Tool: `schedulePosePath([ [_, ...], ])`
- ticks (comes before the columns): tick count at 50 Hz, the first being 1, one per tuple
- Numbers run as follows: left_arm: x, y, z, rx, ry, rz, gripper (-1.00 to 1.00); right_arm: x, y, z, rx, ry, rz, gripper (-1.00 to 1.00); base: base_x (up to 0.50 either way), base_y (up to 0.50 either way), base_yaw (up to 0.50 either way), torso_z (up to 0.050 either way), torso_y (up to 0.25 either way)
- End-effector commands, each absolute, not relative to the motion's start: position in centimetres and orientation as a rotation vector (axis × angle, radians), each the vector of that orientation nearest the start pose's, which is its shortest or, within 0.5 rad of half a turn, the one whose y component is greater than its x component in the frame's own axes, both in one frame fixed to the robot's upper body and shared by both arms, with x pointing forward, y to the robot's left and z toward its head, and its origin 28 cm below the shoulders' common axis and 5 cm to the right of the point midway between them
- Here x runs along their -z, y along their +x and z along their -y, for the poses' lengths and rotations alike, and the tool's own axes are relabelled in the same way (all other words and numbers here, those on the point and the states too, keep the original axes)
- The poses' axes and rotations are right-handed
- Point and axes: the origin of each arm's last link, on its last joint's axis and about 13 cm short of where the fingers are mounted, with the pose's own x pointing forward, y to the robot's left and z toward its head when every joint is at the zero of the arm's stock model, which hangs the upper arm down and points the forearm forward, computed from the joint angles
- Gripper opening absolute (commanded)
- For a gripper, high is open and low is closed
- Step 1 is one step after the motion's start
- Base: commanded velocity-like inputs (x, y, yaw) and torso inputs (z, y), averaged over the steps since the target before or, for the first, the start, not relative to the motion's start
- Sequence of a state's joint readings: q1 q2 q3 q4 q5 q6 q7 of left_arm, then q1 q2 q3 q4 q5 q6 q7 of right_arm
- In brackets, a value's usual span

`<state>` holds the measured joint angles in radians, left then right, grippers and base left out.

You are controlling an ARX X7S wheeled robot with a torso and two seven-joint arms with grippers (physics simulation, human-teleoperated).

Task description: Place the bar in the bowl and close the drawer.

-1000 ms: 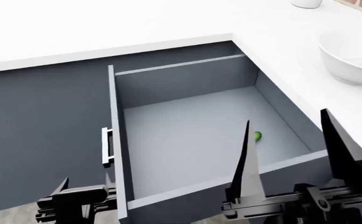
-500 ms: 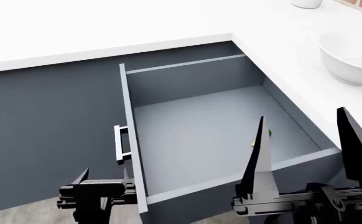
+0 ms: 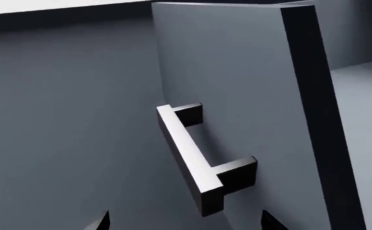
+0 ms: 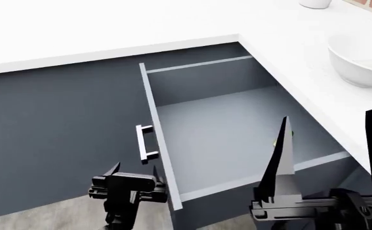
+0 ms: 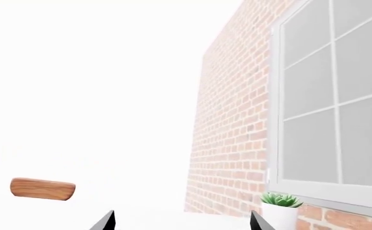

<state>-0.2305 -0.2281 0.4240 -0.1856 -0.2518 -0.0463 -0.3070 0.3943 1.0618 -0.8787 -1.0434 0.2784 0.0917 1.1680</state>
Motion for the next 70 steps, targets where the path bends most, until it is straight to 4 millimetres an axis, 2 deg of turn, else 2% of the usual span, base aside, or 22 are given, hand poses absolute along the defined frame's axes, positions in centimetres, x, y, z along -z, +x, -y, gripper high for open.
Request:
schedulePosePath([
  [1,-0.8,25.7,-16.7,0.135,0.079,-0.092,1.0,-18.8,12.8,10.7,0.001,-0.131,0.68,1.0,0.0,0.0,0.0,0.0,0.0],
  [22,0.2,26.4,-13.6,0.195,0.059,-0.124,1.0,-19.0,12.5,11.0,0.018,-0.131,0.69,1.0,0.0,0.0,0.0,0.0,0.0],
  [47,1.0,29.5,-9.7,0.329,0.14,-0.123,1.0,-19.2,12.1,11.3,0.034,-0.147,0.695,1.0,0.0,0.0,0.0,-0.001,0.0],
  [59,1.2,27.9,-8.0,0.421,0.149,-0.14,1.0,-19.3,12.1,11.5,0.051,-0.154,0.694,1.0,0.0,0.0,0.0,0.0,-0.002],
  [70,0.4,26.9,-6.4,0.477,0.139,-0.136,1.0,-19.4,11.9,11.9,0.073,-0.165,0.695,1.0,0.0,0.0,0.0,0.0,0.0],
])
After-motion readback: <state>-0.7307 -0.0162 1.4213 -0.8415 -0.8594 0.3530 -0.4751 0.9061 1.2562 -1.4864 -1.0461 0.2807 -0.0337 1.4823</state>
